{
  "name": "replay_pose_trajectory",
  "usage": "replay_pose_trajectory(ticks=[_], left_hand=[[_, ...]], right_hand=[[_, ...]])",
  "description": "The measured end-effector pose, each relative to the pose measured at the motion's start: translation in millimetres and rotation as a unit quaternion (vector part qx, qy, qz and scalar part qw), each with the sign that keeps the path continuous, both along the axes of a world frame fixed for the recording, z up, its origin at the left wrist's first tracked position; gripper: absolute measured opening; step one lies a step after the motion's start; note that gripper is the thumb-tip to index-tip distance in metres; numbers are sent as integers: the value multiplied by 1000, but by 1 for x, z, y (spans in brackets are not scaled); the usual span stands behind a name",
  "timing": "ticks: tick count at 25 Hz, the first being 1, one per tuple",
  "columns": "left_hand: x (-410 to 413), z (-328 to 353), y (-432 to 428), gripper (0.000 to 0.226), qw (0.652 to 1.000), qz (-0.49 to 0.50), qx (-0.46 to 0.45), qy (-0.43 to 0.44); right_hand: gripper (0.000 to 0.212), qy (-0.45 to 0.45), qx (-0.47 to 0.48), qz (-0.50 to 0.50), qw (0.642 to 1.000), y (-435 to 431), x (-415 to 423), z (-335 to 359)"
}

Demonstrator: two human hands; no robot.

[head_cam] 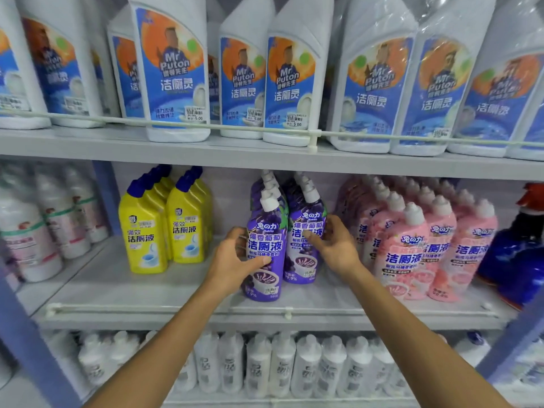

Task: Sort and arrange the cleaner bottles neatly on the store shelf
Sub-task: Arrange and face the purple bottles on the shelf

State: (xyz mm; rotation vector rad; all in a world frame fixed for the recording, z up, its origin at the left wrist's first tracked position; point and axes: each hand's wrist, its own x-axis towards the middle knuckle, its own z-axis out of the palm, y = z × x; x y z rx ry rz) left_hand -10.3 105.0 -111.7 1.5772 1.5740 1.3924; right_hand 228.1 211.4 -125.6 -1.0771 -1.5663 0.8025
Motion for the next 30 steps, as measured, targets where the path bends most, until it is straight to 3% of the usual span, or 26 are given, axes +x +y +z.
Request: replay_pose_trajectory(ticks=[3, 9, 15, 21, 25, 27, 30], left_hand=[[-5, -3, 1, 53, 1000, -5, 9, 6], [-8, -8, 9, 55, 1000, -13, 9, 3], [-6, -14, 9, 55, 999, 15, 29, 1], [-11, -15, 7, 57, 1000, -10, 17, -18], [-20, 27, 13, 55, 996, -12, 45, -81], [-22, 55, 20, 47, 995, -38, 51, -77], [-18, 68, 25, 38, 996, -86, 15, 1]], right_hand=[[77, 13, 2, -2, 1000, 4, -3, -7], [69, -3, 10, 1, 1000, 11, -2, -10], [75, 1, 18, 15, 1000, 7, -3, -6], [64, -5, 15, 35, 999, 4, 6, 1], [46, -6, 31, 40, 999, 5, 15, 35], [55, -33, 46, 37, 998, 15, 17, 56], [70, -111, 70, 38, 991, 24, 15, 68]])
